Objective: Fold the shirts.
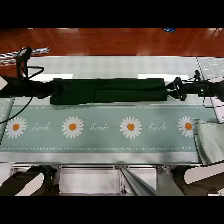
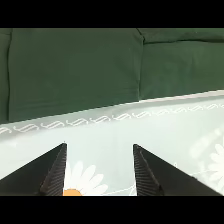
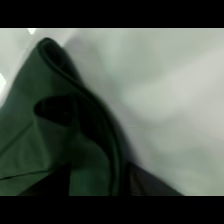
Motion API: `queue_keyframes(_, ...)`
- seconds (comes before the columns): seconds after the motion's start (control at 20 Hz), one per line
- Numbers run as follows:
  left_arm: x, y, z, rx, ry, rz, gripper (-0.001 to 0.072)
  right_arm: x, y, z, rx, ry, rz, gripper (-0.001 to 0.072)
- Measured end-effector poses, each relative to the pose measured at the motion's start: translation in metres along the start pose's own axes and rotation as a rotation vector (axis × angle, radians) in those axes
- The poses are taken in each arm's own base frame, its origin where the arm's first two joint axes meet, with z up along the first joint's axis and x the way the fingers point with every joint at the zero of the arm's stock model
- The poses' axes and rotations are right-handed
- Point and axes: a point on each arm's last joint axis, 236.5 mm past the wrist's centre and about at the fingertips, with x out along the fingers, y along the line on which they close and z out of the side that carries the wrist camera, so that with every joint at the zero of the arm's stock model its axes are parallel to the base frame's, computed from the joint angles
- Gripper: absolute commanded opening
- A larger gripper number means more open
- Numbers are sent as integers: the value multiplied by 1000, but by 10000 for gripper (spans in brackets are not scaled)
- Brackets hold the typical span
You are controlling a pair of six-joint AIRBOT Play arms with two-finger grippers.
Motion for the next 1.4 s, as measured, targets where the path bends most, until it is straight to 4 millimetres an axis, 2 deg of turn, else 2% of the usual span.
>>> queue_keyframes(0.05, 2, -1, 0, -1, -1, -2, 507, 9, 6, -3, 1, 17, 9, 369)
queue_keyframes(0.1, 3, -3, 0, -7, -5, -8, 507, 17, 11, -7, -5, 37, 11, 252)
queue_keyframes(0.15, 4, -4, 0, -10, -4, -13, 507, 24, 14, -10, -14, 49, 6, 98)
queue_keyframes(0.2, 5, -5, 0, -14, -6, -20, 506, 30, 18, -11, -30, 53, -3, 20)
queue_keyframes(0.3, 7, -7, 1, -22, -8, -27, 484, 37, 32, -10, -78, 52, 2, 19)
queue_keyframes(0.35, 8, -7, 2, -24, -12, -29, 335, 37, 40, -12, -104, 61, 10, 19)
queue_keyframes(0.4, 8, -8, 4, -27, -22, -31, 98, 36, 46, -15, -133, 75, 13, 19)
queue_keyframes(0.45, 8, -8, 6, -27, -30, -31, 16, 32, 49, -19, -167, 91, 2, 19)
queue_keyframes(0.55, 9, -11, 13, -34, -58, -42, 17, 16, 57, -29, -254, 117, -29, 19)
queue_keyframes(0.65, 11, -24, 21, -51, -87, -83, 17, -8, 65, -39, -346, 116, -73, 19)
queue_keyframes(0.8, 27, -59, 22, -45, -80, -170, 16, -58, 79, -58, -476, 61, -136, 20)
queue_keyframes(0.9, 47, -92, 18, -9, -54, -223, 16, -92, 86, -76, -542, 4, -162, 19)
queue_keyframes(1.05, 85, -149, 8, 71, 13, -291, 16, -138, 95, -113, -611, -82, -164, 19)
queue_keyframes(1.2, 128, -206, -16, 147, 129, -347, 16, -171, 101, -152, -644, -151, -136, 19)
queue_keyframes(1.4, 176, -274, -73, 229, 326, -401, 16, -198, 109, -190, -670, -197, -87, 19)
